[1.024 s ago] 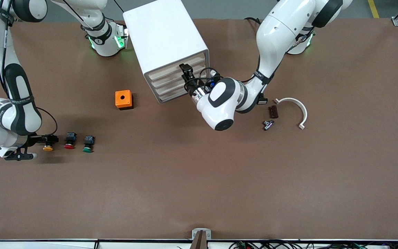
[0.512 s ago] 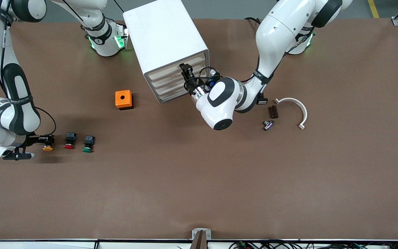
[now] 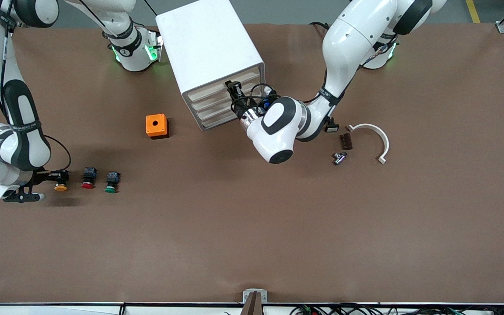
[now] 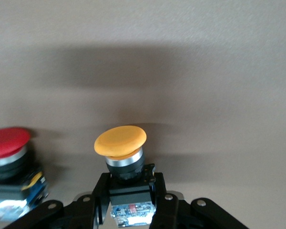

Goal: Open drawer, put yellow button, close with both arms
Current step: 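Pull the drawer open with the left gripper while the right grasps yellow button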

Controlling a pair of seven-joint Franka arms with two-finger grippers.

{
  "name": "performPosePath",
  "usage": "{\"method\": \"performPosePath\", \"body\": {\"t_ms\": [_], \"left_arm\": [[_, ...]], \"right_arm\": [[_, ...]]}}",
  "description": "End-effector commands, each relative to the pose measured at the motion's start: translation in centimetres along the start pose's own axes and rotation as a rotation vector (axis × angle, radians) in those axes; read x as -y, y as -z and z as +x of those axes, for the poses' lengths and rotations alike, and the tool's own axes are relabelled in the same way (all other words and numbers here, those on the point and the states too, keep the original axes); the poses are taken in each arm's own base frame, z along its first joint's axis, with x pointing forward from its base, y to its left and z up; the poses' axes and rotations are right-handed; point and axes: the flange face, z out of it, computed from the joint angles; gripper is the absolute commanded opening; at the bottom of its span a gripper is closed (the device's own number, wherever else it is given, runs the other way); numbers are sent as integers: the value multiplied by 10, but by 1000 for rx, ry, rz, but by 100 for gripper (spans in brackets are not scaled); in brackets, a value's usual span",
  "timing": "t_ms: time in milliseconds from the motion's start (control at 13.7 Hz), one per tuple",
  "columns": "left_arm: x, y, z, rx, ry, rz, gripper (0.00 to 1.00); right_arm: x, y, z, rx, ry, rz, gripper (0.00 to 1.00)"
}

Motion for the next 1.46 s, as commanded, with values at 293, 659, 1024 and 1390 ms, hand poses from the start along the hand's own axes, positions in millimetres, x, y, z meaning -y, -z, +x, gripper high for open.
{"method": "performPosePath", "body": {"t_ms": [293, 659, 1024, 1390], "left_arm": [[-10, 37, 6, 51, 6, 10, 0], [-17, 92, 23, 124, 18, 0, 0], [-18, 146, 35, 204, 1, -25, 0], [-28, 161, 39, 238, -35, -54, 19]], "right_arm": [[42, 100, -28, 49, -79, 75, 24], [119, 181, -63, 146, -197, 84, 24], [239, 235, -92, 196, -381, 14, 24], [366, 264, -121, 153, -514, -54, 24]]}}
